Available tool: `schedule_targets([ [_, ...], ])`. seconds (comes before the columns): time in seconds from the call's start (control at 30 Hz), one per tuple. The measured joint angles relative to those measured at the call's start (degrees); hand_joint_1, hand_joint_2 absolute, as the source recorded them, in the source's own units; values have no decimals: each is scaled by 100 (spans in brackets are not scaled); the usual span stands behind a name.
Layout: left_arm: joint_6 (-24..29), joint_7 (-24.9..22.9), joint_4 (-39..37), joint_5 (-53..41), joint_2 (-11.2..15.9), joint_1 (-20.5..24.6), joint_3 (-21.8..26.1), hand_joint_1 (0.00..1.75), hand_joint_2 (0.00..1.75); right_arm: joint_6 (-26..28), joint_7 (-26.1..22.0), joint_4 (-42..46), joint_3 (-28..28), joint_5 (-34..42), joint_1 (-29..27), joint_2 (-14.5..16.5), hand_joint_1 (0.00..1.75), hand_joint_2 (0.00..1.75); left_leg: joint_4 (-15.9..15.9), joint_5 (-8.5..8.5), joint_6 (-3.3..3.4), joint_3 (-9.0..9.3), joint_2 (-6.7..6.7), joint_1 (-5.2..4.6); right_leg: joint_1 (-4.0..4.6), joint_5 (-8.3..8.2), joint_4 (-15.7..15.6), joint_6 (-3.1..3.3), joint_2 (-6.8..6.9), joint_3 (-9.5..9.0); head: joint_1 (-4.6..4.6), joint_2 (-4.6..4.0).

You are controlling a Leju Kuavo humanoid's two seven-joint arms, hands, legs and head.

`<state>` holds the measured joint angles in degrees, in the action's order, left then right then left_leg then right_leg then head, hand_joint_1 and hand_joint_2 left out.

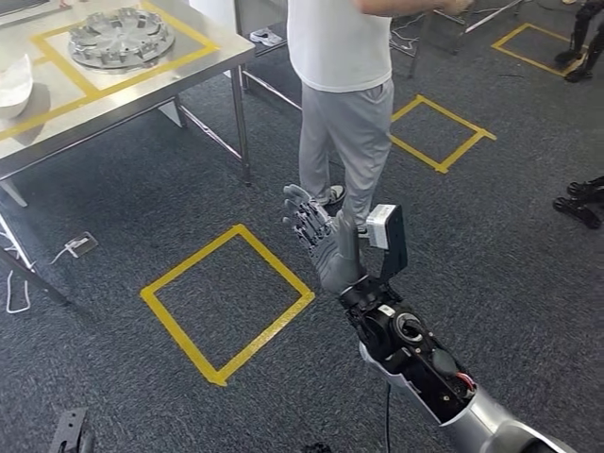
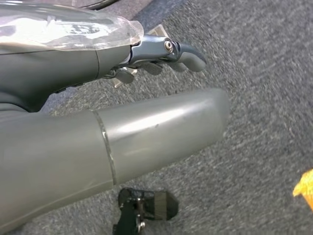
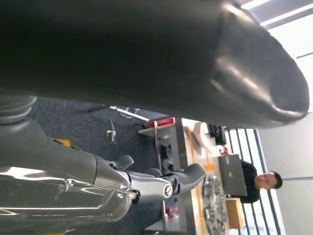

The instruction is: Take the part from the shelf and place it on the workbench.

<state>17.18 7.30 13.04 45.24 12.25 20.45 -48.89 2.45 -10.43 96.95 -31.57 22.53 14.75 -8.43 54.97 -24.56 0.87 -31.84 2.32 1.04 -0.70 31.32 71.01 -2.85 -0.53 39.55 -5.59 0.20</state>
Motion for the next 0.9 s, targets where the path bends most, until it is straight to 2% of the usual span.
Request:
schedule_targets([
  [0.03,0,0,-2,0,-4,-1,0,0,0,0,0,-5,-1,0,-4,1,0,0,1,-3,-2,4,50,0,-2,-104,-111,3,18,-69,-5,0],
  [0.1,0,0,-2,0,-9,1,0,0,0,1,0,-7,3,0,-2,1,0,0,1,-15,-20,25,144,-1,7,-465,-855,34,128,-449,-25,0],
  [0.17,8,0,-3,0,-5,4,0,0,0,2,0,-6,5,-2,8,1,0,0,5,-30,-64,39,231,-25,64,-652,-1510,97,292,-784,-33,0],
  [0.2,28,-8,-3,0,-4,5,0,0,0,9,1,-6,5,-5,10,1,0,0,4,-31,-91,42,279,-38,92,-657,-1637,132,326,-846,-24,0],
  [0.23,61,-36,-3,-1,-8,12,0,0,0,24,2,-7,8,-11,9,1,0,0,-1,-27,-121,43,331,-49,117,-653,-1652,168,298,-852,-9,0],
  [0.27,108,-76,-2,-2,-14,27,0,0,0,40,3,-6,16,-16,8,1,0,0,-10,-24,-153,51,388,-49,112,-671,-1659,210,234,-855,5,0],
  [0.3,155,-122,-2,-3,-21,48,0,0,0,52,3,-6,24,-19,8,1,0,0,11,-50,-186,52,375,-40,101,-694,-1683,248,175,-860,17,0],
  [0.37,224,-191,-2,0,-30,89,0,0,0,57,-1,-7,44,-19,35,1,0,0,321,-255,-243,-80,154,-21,67,-745,-1736,322,73,-880,52,0],
  [0.43,247,-220,-3,11,-34,93,1,0,0,54,-2,-12,50,-16,59,1,0,0,1089,-627,-269,-458,-120,-10,57,-772,-1747,361,-30,-865,92,0],
  [0.47,250,-227,-3,16,-36,84,1,0,0,53,-1,-16,51,-15,60,1,0,0,1483,-766,-274,-665,-174,-10,60,-778,-1745,371,-94,-853,102,0],
  [0.5,253,-233,-2,20,-38,72,1,0,0,51,-1,-22,50,-14,57,1,0,0,1717,-800,-274,-801,-195,-10,63,-783,-1743,376,-167,-845,103,0],
  [0.53,256,-237,-2,21,-39,63,1,0,0,51,0,-29,51,-14,55,1,0,0,1721,-718,-269,-828,-204,-10,66,-786,-1739,378,-244,-842,107,0],
  [0.57,260,-239,-2,21,-39,62,0,0,0,50,0,-34,51,-13,55,1,0,0,1460,-522,-257,-724,-222,-9,66,-788,-1733,376,-319,-843,112,0],
  [0.6,264,-240,-2,22,-38,67,0,0,0,50,0,-38,52,-13,56,1,0,0,1023,-273,-240,-530,-278,-6,66,-786,-1724,370,-387,-845,115,0],
  [0.67,270,-240,-3,21,-32,87,1,0,0,50,1,-41,56,-13,60,1,0,0,244,29,-202,-177,-459,6,75,-777,-1694,337,-496,-825,115,0],
  [0.7,270,-240,-3,21,-33,95,1,0,0,50,-1,-43,60,-13,62,1,0,0,60,72,-183,-96,-509,4,75,-777,-1684,309,-541,-807,114,0],
  [0.73,271,-240,-3,21,-36,104,2,0,0,50,-1,-44,64,-13,62,1,0,0,13,55,-166,-76,-513,-2,71,-782,-1683,276,-584,-787,110,0],
  [0.8,274,-240,-2,21,-51,121,1,0,0,50,-3,-45,79,-13,60,1,0,0,-12,76,-114,-64,-398,-2,58,-783,-1682,209,-633,-752,104,0],
  [0.87,278,-240,-2,20,-60,130,0,0,0,50,-3,-44,101,-13,67,1,0,0,-58,91,-49,-34,-284,23,68,-628,-1450,144,-408,-630,74,0],
  [0.9,278,-240,-2,20,-62,129,0,0,0,50,-3,-44,111,-13,73,1,0,0,-76,94,-24,-23,-225,30,64,-461,-1145,114,-238,-485,53,0],
])
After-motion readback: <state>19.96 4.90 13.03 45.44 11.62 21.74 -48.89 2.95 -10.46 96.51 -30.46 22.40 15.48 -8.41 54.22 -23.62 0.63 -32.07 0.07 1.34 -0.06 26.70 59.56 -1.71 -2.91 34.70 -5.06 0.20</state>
